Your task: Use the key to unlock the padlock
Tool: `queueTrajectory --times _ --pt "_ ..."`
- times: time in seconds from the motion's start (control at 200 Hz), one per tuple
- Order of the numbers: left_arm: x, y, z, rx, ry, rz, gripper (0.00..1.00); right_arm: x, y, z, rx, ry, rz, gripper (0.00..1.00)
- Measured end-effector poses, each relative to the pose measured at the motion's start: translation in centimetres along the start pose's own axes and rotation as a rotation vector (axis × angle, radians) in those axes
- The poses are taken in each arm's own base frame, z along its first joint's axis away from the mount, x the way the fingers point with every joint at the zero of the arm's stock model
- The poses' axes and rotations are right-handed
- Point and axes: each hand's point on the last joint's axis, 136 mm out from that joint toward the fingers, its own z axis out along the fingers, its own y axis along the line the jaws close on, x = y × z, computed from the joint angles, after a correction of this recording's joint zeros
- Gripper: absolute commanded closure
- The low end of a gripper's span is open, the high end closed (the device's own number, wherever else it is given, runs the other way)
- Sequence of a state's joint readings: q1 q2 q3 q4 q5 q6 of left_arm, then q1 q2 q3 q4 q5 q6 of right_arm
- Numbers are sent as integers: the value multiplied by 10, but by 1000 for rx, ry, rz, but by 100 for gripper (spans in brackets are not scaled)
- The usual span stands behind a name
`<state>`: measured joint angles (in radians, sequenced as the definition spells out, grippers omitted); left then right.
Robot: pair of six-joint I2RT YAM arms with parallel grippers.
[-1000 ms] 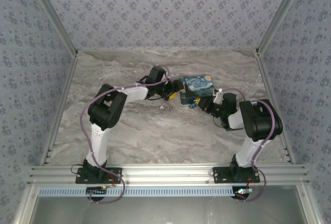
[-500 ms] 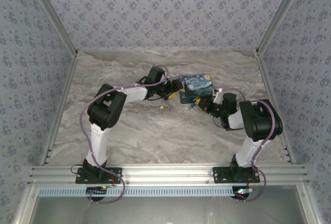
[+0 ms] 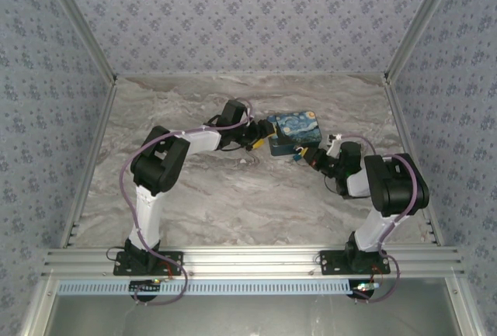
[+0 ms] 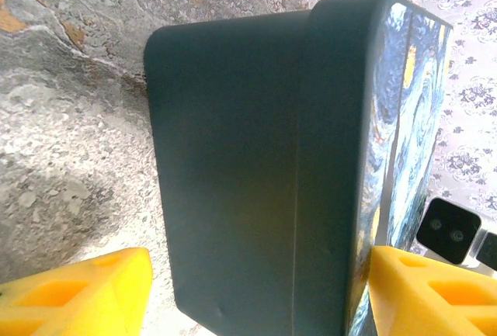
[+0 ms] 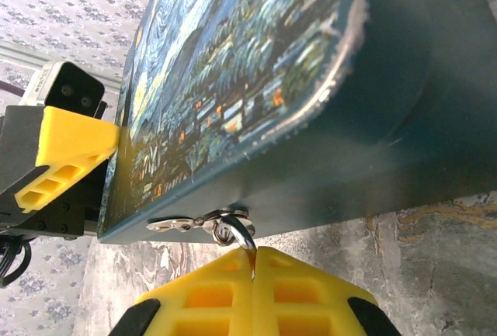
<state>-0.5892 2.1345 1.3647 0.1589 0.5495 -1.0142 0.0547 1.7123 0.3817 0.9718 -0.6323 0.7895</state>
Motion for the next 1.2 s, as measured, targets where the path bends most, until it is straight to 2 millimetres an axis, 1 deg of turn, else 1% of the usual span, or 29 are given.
queueTrajectory --times 0.165,0.395,0.535,0.56,0.58,0.665,0.735,0.795,0.844,0.969,1.019,1.084,1.204 --pt "0 0 0 0 0 0 29 -5 -1 -2 8 -21 9 100" --pt "0 0 -1 -3 -4 0 28 -11 2 -12 15 -52 7 100" --pt "-1 2 -5 -12 -11 -3 25 -15 10 -20 21 -56 -17 100" --pt "-2 3 -7 -14 -16 -1 20 -15 11 -22 24 -54 -24 100" --pt "-2 3 -8 -17 -21 2 19 -15 14 -23 24 -54 -34 100" --pt "1 9 -17 -44 -48 3 17 -14 21 -31 33 -45 -62 100" --pt "0 10 -25 -62 -73 16 16 -12 27 -38 43 -35 -93 100" --pt "-4 4 -35 -65 -104 37 16 -10 32 -46 56 -23 -122 100" --pt "-10 -6 -43 -56 -133 61 16 -6 36 -51 69 -8 -139 100" --pt "-28 -41 -72 0 -227 134 15 2 47 -64 95 36 -182 100" --pt "-35 -56 -87 34 -274 166 15 6 52 -69 103 55 -196 100" --pt "-44 -70 -106 68 -333 203 14 11 57 -75 113 83 -209 100" --pt "-56 -85 -136 102 -427 277 12 27 61 -86 142 151 -205 100"
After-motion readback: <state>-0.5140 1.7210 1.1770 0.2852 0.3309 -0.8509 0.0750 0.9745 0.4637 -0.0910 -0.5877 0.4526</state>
